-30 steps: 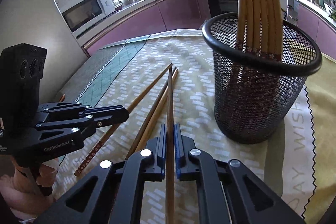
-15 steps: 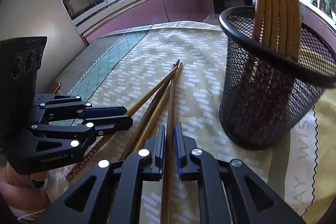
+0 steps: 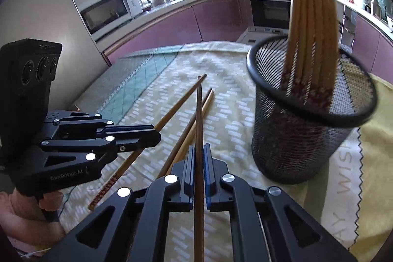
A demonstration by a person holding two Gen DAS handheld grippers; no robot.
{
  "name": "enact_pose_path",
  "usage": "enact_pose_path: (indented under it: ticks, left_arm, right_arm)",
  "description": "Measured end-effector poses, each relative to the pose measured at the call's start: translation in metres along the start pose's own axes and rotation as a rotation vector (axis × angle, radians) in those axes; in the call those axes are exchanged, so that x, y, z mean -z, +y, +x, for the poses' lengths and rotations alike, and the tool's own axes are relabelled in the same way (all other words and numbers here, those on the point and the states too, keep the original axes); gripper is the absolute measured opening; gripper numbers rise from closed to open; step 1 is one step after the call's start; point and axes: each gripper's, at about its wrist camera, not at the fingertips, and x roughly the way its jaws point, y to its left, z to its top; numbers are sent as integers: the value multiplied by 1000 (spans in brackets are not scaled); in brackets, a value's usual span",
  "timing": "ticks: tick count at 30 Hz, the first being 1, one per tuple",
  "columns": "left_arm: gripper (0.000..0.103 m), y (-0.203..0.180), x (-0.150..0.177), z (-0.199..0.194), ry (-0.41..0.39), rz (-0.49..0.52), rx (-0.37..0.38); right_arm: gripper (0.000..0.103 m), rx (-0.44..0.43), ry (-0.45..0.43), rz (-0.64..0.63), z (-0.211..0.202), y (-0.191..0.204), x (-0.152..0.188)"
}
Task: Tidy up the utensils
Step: 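Lower the left tool's chopstick into the mesh cup while the right tool inserts its own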
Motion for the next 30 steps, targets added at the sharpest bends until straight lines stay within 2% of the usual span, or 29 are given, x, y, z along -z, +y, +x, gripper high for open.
enact_pose_path:
  ticks: [9,15,20,30]
  left_arm:
    - [7,-21,-21,-56,-121,46,107]
    - [7,-34,-31,-84,-182,69,155]
    - [7,-40,-46,-94,-226,70,184]
    - [7,-49,-83,-105,-304,62,192]
  right_arm:
    - [6,-9,-151,0,-62,-6,-7]
    - [6,-10,-229,4,-87,-11,-12]
    - [6,-6,-287,0,-105,-17,-19]
    - [6,14,-368,-28,-133,-22,-41]
